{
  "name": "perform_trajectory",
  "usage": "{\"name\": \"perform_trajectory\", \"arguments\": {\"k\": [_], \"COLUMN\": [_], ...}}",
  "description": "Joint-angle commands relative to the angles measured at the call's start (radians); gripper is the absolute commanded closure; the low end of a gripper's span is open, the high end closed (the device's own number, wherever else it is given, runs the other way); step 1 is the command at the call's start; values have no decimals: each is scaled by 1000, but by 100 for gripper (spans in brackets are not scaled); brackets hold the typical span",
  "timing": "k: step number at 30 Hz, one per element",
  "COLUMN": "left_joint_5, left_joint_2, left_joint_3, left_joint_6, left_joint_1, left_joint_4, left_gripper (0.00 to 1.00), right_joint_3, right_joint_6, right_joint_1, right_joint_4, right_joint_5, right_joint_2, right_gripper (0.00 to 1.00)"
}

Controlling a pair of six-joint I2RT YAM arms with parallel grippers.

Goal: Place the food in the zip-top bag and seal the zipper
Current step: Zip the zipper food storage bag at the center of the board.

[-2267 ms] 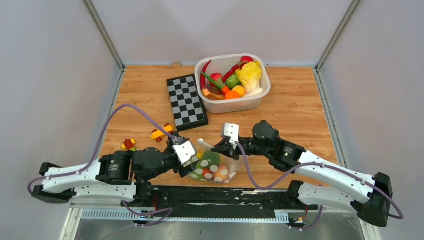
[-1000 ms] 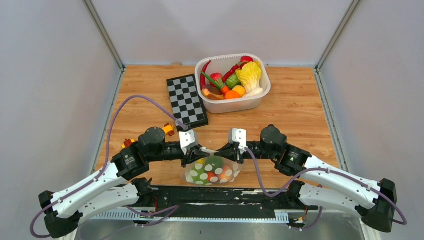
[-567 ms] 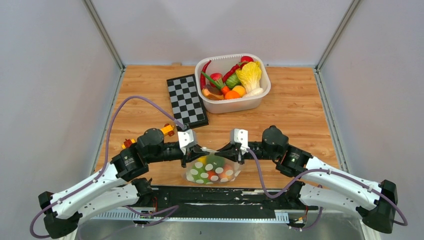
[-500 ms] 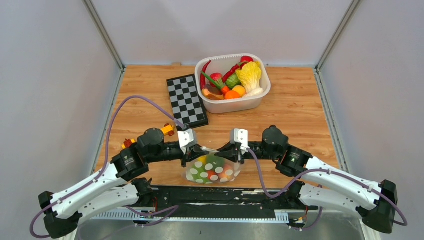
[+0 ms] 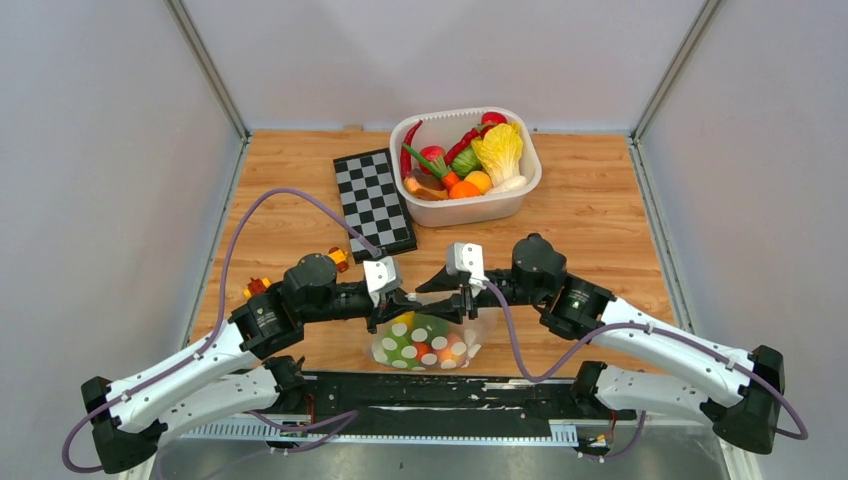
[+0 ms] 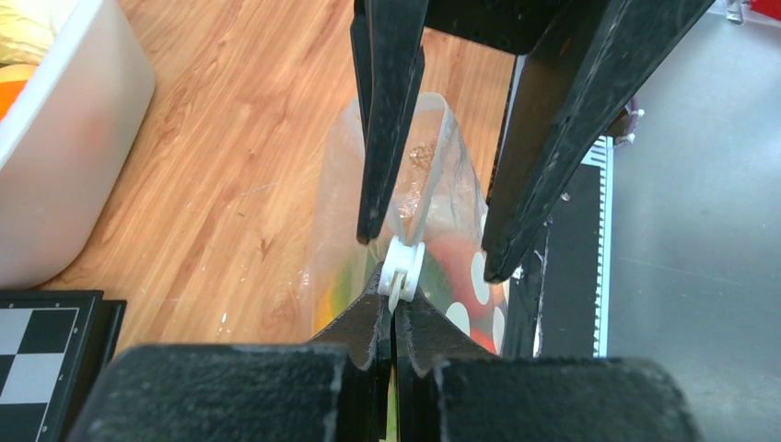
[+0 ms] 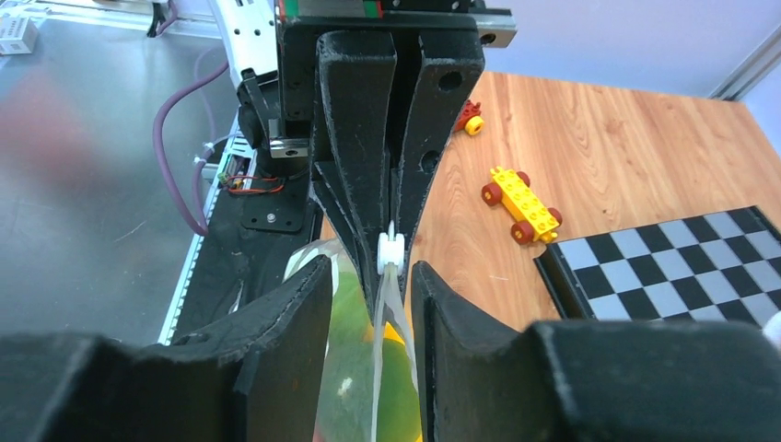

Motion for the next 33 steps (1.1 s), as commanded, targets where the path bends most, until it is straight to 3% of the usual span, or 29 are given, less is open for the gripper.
{"name": "perform_trajectory", "arguments": {"k": [1,15,18,33], "left_joint_5": [13,17,17,-34], "left_joint_2": [-7,-15,-15,-90], "left_joint_3": [37,36,38,13], "left_joint_6": [-11,-6,-7,-12], "left_joint_1": [3,3,3,3], "left_joint_4": [27,22,22,43], "left_gripper": [100,100,100,100], "right_joint_3": [37,9,13,-11], "right_joint_6": [43,72,66,-27], "right_joint_1": [-4,-2,-3,-4], "right_joint_4": [71,136,118,-18], "right_joint_5": [-44,-45,-37,19], "right_joint_2": [33,37,43,-6], "right_gripper": [65,80,86,95]}}
